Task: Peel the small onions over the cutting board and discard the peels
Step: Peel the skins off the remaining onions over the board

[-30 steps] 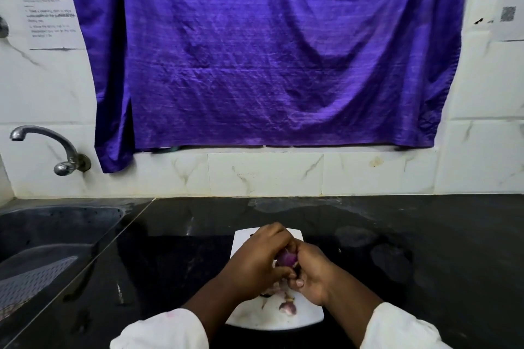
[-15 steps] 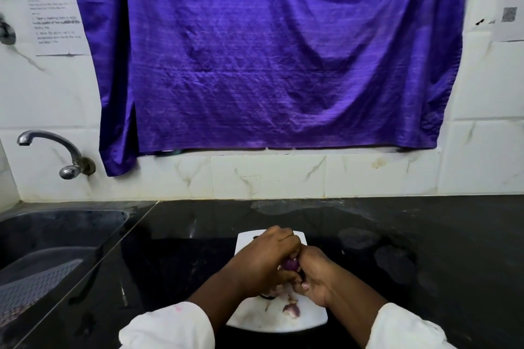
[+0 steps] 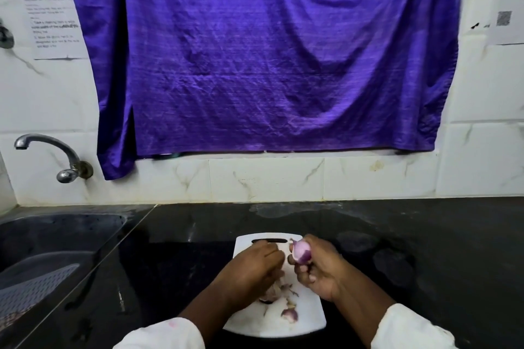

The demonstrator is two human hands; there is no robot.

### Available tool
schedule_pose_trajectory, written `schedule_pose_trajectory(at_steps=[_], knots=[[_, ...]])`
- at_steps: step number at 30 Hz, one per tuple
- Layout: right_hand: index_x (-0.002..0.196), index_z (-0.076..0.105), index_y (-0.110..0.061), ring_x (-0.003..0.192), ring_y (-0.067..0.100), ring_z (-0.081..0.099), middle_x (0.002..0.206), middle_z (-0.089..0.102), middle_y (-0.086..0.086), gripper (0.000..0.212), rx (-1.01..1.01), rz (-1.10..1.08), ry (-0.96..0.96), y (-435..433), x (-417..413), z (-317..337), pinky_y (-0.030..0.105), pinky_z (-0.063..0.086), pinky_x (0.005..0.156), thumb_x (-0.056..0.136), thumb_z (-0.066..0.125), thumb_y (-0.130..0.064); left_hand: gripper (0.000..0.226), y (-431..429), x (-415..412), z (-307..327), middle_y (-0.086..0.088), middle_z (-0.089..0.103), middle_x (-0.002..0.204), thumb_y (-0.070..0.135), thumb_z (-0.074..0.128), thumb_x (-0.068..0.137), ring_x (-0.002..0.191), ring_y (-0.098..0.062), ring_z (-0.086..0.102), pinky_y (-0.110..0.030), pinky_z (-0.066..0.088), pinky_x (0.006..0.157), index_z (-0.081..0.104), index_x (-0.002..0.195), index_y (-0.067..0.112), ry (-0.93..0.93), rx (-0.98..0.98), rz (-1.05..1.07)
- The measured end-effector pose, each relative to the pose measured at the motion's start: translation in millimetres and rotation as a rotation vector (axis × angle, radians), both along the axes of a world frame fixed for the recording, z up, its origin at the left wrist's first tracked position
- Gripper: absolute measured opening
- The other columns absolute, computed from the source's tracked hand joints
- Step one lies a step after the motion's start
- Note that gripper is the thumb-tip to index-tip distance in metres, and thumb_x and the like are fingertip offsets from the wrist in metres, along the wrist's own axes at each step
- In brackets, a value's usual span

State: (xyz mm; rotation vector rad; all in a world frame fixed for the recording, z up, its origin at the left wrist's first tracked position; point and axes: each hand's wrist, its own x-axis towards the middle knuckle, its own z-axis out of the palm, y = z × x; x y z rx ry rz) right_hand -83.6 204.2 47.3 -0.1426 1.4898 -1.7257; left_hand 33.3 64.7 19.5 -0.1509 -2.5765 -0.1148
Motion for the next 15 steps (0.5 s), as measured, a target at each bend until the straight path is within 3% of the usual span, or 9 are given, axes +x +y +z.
schedule_pose_trajectory(at_steps=[3, 7, 11, 15], knots=[[0.079, 0.061, -0.003, 0.044, 0.013, 0.032, 0.065, 0.056, 0.013, 0.016, -0.01, -0.026, 0.052, 1, -10, -1, 0.02, 0.019, 0.039, 0.088, 0.048, -0.008, 0.027, -4, 7, -9, 0.019, 0.049, 0.086, 0.036, 0.069, 0.092, 0.083, -0.002, 0.046, -0.017, 0.039, 0.068, 0.044, 0.085, 0.033, 0.071, 0.311, 0.113], [0.109, 0.072, -0.003, 0.054, 0.014, 0.05, 0.078, 0.068, 0.013, 0.04, -0.047, -0.047, 0.048, -6, -9, -11, 0.025, 0.037, 0.044, 0.104, 0.053, -0.037, 0.023, 17, -3, 0, 0.014, 0.06, 0.097, 0.044, 0.072, 0.09, 0.087, -0.01, 0.06, -0.022, 0.049, 0.067, 0.056, 0.099, 0.032, 0.157, 0.684, 0.103], [0.11, 0.075, -0.002, 0.067, 0.018, 0.065, 0.085, 0.076, 0.013, 0.051, -0.134, -0.021, 0.017, -10, 4, -11, 0.032, 0.045, 0.066, 0.105, 0.046, -0.044, 0.027, 26, -6, 1, 0.019, 0.062, 0.107, 0.039, 0.08, 0.085, 0.103, -0.01, 0.061, -0.023, 0.051, 0.08, 0.063, 0.105, 0.036, 0.187, 0.656, 0.048], [0.097, 0.078, -0.005, 0.074, 0.02, 0.074, 0.091, 0.08, 0.012, 0.053, -0.132, 0.022, 0.07, -7, 10, -10, 0.035, 0.056, 0.072, 0.101, 0.049, -0.049, 0.022, 28, -9, 0, 0.016, 0.061, 0.101, 0.029, 0.081, 0.085, 0.098, -0.014, 0.062, -0.026, 0.051, 0.081, 0.064, 0.099, 0.035, 0.2, 0.57, 0.04]])
